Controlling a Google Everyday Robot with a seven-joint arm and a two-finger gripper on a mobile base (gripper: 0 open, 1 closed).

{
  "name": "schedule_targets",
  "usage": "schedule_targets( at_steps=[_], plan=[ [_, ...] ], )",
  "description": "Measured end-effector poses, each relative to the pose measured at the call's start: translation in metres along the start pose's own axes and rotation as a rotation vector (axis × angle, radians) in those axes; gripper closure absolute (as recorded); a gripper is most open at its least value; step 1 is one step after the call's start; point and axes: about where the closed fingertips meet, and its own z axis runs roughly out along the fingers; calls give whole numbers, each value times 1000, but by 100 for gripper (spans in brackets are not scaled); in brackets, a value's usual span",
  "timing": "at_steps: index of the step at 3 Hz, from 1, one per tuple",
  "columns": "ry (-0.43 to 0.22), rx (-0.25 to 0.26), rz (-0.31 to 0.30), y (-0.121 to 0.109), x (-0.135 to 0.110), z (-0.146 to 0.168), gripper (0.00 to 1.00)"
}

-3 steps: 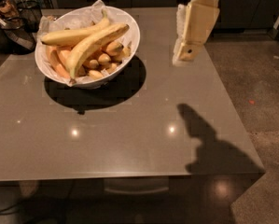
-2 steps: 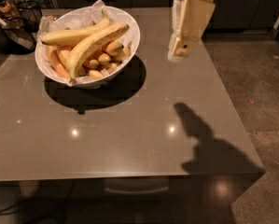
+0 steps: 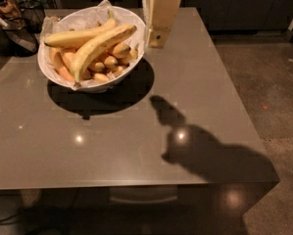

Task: Pick banana from white bowl

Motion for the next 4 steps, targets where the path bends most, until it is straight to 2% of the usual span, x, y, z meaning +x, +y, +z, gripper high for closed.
schedule_targets(
  at_steps=[2, 3, 4],
  plan=[
    [-5, 9, -4, -1, -4, -2, 0],
    [-23, -20, -6, -15, -13, 11, 0],
    [-36, -70, -1, -25, -19, 34, 19]
  ],
)
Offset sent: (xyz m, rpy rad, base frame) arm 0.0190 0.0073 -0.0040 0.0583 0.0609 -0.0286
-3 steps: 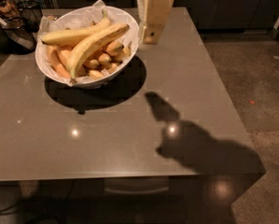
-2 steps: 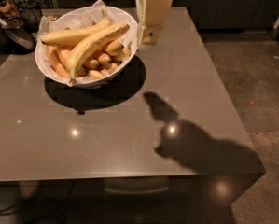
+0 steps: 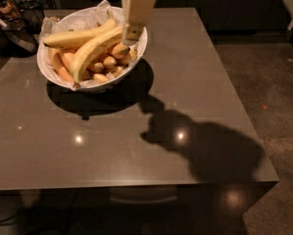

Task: Pick banana from white bowl

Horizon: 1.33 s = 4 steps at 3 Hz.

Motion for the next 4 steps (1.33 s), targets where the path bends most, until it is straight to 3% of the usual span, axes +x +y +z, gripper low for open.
schedule_targets(
  at_steps=[1, 2, 4],
  plan=[
    [-11, -43, 9, -7, -4, 20, 42],
    [-18, -79, 4, -10, -9, 36, 49],
    [-22, -124, -26, -17, -21, 60, 39]
  ],
)
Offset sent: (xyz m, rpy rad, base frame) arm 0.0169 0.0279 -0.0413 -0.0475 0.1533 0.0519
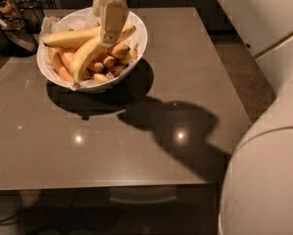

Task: Pick banana from white bowl

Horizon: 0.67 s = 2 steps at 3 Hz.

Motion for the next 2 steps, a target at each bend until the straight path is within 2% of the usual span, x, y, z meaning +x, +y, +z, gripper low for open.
schedule_targets(
  at_steps=[1, 2],
  plan=[
    [3, -13, -9, -4, -3, 9, 34],
    [5, -25, -4, -6, -1, 16, 35]
  ],
)
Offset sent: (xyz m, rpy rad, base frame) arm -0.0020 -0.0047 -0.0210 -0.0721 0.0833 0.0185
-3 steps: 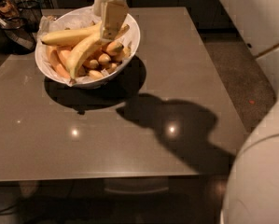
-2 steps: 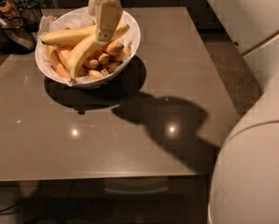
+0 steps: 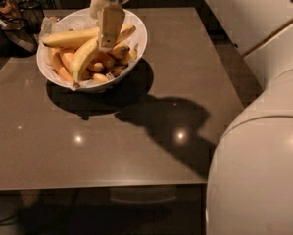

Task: Pick banana from white bowl

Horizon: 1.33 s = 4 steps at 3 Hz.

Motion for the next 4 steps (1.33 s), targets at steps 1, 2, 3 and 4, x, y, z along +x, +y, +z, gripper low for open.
schedule_targets(
  at_steps=[1, 2, 3, 4],
  plan=[
    [1, -9, 19, -2, 6, 5, 34],
    [7, -14, 42, -5, 14, 9, 33],
    [12, -17, 56, -10, 20, 12, 33],
    [21, -15, 60, -17, 25, 13, 29]
  ],
)
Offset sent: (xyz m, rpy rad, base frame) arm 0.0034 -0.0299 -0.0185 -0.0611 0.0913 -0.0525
